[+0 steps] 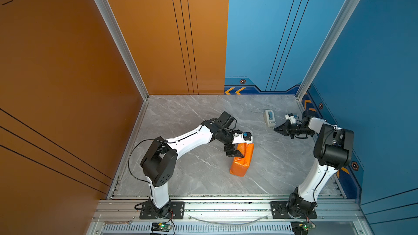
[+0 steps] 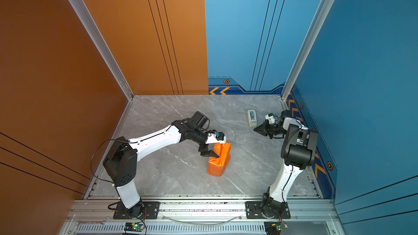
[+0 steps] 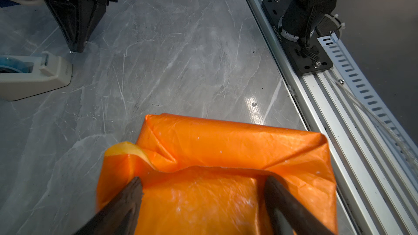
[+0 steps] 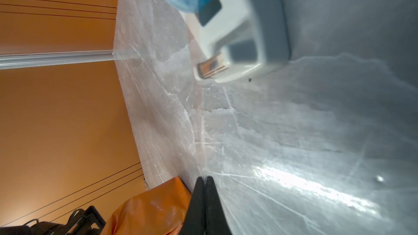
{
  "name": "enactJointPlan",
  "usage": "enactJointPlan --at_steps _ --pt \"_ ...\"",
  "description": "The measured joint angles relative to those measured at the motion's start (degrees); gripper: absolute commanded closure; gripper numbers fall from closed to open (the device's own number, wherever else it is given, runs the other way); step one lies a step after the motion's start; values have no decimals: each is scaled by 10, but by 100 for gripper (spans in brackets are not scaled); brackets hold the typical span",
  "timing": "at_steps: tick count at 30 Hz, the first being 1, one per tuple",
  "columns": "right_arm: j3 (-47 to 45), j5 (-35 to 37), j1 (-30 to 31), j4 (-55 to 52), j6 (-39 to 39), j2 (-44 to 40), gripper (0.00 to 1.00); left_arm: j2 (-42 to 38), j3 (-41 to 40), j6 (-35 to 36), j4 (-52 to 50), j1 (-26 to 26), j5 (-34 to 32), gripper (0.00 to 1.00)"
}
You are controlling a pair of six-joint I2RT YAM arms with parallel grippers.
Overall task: Wrap a gift box in wrapping paper
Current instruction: Tear off the tape with the cutter, then stick the wrapping paper to the gift box.
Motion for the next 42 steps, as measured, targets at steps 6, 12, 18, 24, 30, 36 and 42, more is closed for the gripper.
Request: enactJointPlan --at_steps 6,12,18,24,30,36,42 --pt "-11 45 6 57 41 40 100 0 0 0 0 0 0 16" --pt "-36 97 4 103 58 25 100 0 0 0 0 0 -1 15" --pt "-63 114 -3 92 56 0 100 0 2 0 0 -3 -4 16" --pt "-92 101 5 76 49 -25 100 0 2 0 0 -3 -5 15" --pt "-131 52 24 56 38 -160 100 0 2 0 0 -3 -5 15" --pt "-130 -1 124 23 12 -326 100 1 3 0 0 -5 -6 15" --pt "-167 21 259 30 75 -414 100 0 3 0 2 -7 -8 15"
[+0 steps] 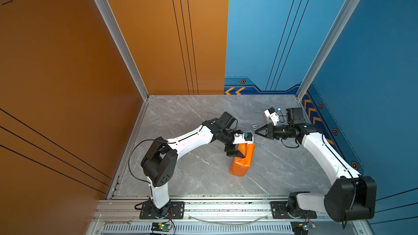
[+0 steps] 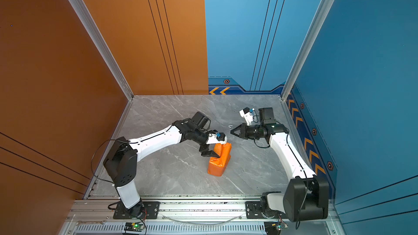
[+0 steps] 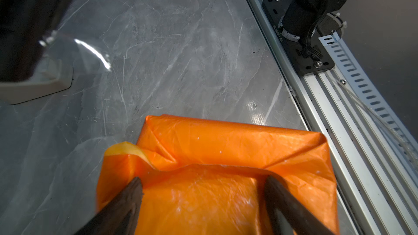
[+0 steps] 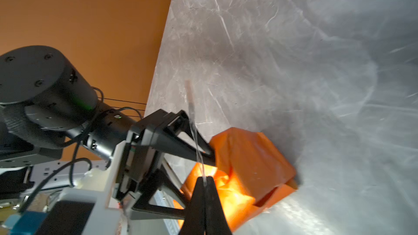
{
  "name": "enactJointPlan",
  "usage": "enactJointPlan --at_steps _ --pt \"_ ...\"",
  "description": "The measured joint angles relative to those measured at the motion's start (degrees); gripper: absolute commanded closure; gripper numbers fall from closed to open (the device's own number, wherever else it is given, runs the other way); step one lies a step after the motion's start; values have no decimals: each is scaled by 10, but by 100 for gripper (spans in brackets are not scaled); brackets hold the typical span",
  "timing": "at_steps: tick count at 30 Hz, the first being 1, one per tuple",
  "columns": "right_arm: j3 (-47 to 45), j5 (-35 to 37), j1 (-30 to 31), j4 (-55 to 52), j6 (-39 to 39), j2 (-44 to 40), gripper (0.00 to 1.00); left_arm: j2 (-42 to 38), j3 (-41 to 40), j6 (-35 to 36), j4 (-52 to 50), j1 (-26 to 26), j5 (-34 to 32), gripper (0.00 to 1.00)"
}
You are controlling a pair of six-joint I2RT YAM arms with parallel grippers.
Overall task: Wrap a gift box in wrapping paper
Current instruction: Stick the wrapping paper to the gift box.
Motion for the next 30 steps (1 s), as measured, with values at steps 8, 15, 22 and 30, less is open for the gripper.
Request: enactJointPlan --at_steps 8,15,22,30 --pt "-183 94 87 128 245 -157 100 0 0 -1 2 -3 -1 15" --pt "-273 210 134 242 421 -289 100 0 0 -2 9 -8 -4 15" --pt "-299 353 233 270 530 -339 100 0 0 -2 9 -9 -4 16" --pt "-302 486 333 284 582 -316 100 0 0 -2 13 -11 -5 15"
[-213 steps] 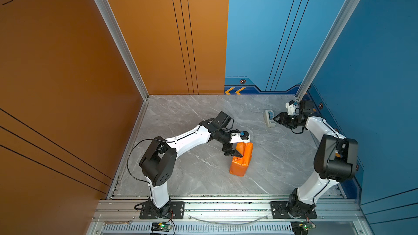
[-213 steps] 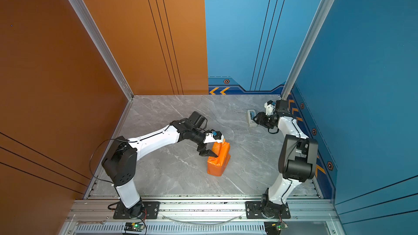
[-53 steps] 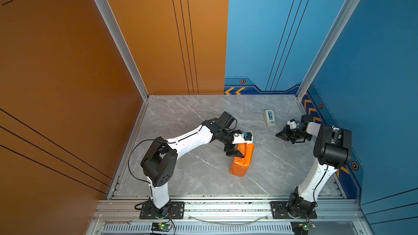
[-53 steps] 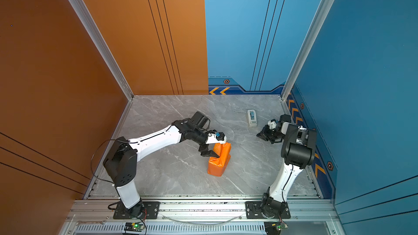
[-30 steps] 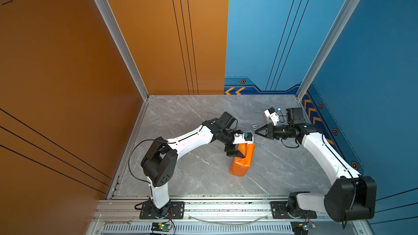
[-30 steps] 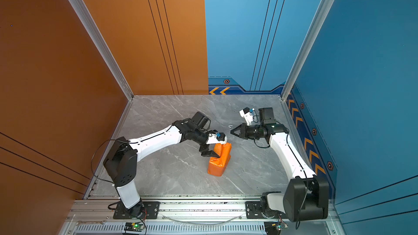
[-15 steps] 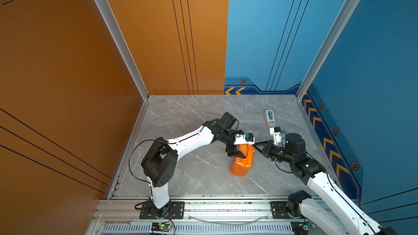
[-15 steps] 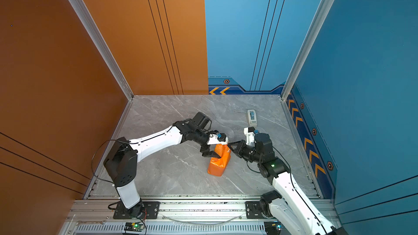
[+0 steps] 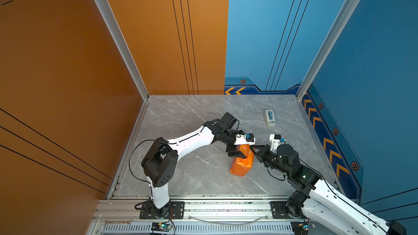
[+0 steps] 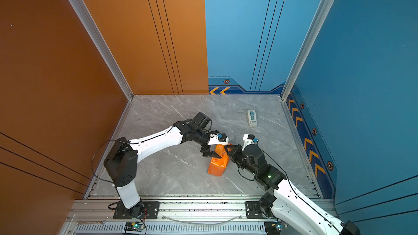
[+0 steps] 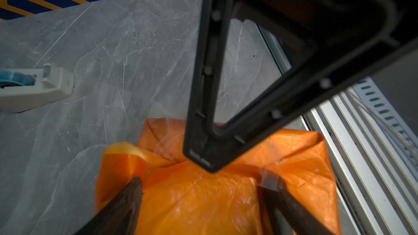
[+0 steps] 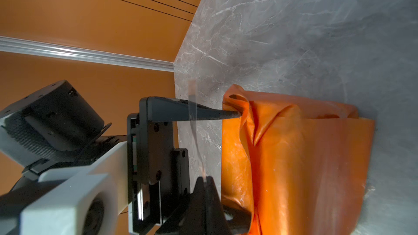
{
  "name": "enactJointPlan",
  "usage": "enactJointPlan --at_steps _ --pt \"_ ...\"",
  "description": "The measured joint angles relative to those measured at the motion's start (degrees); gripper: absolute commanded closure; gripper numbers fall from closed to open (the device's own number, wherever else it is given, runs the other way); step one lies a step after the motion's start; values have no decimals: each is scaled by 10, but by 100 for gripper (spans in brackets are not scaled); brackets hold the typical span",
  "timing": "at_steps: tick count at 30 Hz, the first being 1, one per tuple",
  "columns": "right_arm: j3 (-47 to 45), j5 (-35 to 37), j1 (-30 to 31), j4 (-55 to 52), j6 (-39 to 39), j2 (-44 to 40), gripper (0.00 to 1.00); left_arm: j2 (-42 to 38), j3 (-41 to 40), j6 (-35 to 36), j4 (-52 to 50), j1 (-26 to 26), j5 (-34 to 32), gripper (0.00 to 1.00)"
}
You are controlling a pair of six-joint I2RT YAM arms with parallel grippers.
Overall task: Wrap a gift box in wrapping paper
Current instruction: Stick the wrapping paper to the gift box.
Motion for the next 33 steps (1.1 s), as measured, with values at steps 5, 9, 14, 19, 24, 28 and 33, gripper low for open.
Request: enactJointPlan --at_steps 5,9,14,19,24,28,33 --pt "0 57 44 1 5 22 100 0 0 0 0 0 0 16" --pt "0 96 67 0 0 41 100 0 0 0 0 0 0 15" --pt "0 134 86 3 -15 62 100 0 0 0 0 0 0 16" --pt "0 175 108 -4 -36 75 100 0 -1 0 1 0 0 15" --pt "14 220 139 -45 -68 90 100 0 -1 -2 4 0 0 16" --pt "42 248 156 -88 -99 108 92 0 -1 -3 5 -1 0 16" --pt "91 276 173 -146 -142 150 81 0 -1 -4 5 -1 0 16"
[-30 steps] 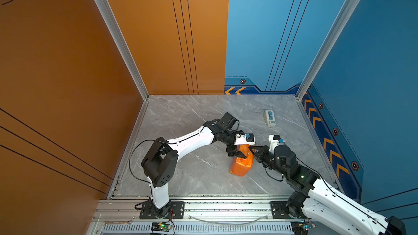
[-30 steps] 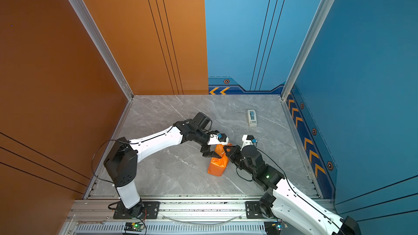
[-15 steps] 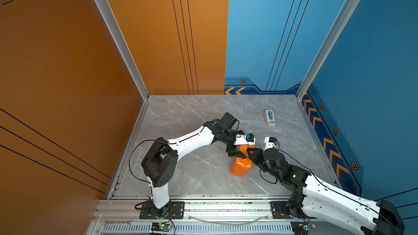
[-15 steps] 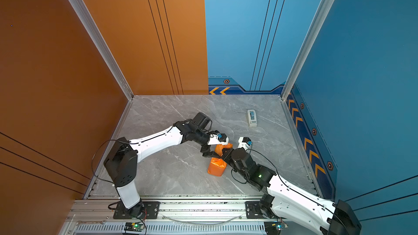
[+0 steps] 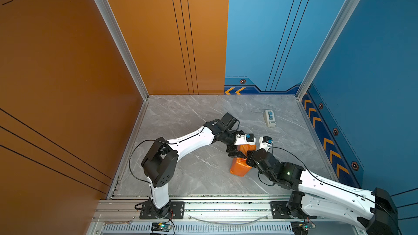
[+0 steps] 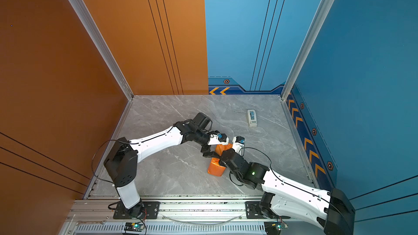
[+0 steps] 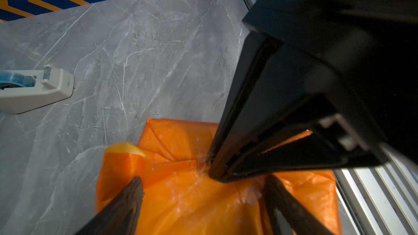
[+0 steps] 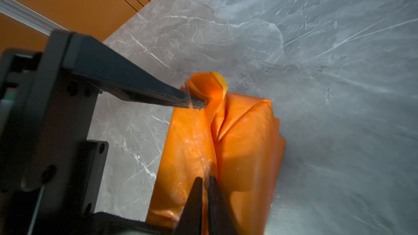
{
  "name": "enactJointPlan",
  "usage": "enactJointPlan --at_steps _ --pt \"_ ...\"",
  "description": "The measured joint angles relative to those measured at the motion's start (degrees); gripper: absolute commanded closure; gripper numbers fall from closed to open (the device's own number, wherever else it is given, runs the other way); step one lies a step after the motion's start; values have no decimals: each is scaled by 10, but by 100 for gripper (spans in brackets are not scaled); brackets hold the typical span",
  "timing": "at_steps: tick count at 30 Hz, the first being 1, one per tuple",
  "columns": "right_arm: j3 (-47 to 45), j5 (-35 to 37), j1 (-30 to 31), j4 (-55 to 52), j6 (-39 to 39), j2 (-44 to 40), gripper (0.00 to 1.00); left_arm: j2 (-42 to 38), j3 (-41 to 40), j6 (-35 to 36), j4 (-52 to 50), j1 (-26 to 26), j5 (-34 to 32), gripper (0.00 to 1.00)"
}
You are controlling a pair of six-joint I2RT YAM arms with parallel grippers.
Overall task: Wrap a gift box in wrapping paper
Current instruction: Stick the wrapping paper to the gift box.
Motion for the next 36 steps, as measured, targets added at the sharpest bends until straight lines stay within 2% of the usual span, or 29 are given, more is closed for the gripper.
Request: enactJointPlan --at_steps 5,12,17,21,23,26,29,34,36 --pt "37 18 4 -43 -36 25 60 0 0 0 1 0 0 16" --pt "56 22 -7 -87 -62 16 43 0 0 0 1 0 0 16" --pt "66 -16 -47 -98 -80 -30 34 0 0 -4 1 0 0 16" --pt "67 -80 -84 -100 -100 -57 43 0 0 -9 1 1 0 15" --pt "65 -118 -106 -94 -106 -64 56 0 0 -9 1 1 0 16" --pt "35 -176 -146 -25 -96 -80 73 0 0 -8 1 0 -1 16" --pt "-4 -235 -179 30 -83 -92 85 0 -1 -8 1 0 -1 16" --pt "-35 -327 -220 76 -70 -87 99 0 0 -8 2 0 -1 16" --pt "-35 -370 -238 87 -70 -74 100 0 0 -8 1 0 0 16"
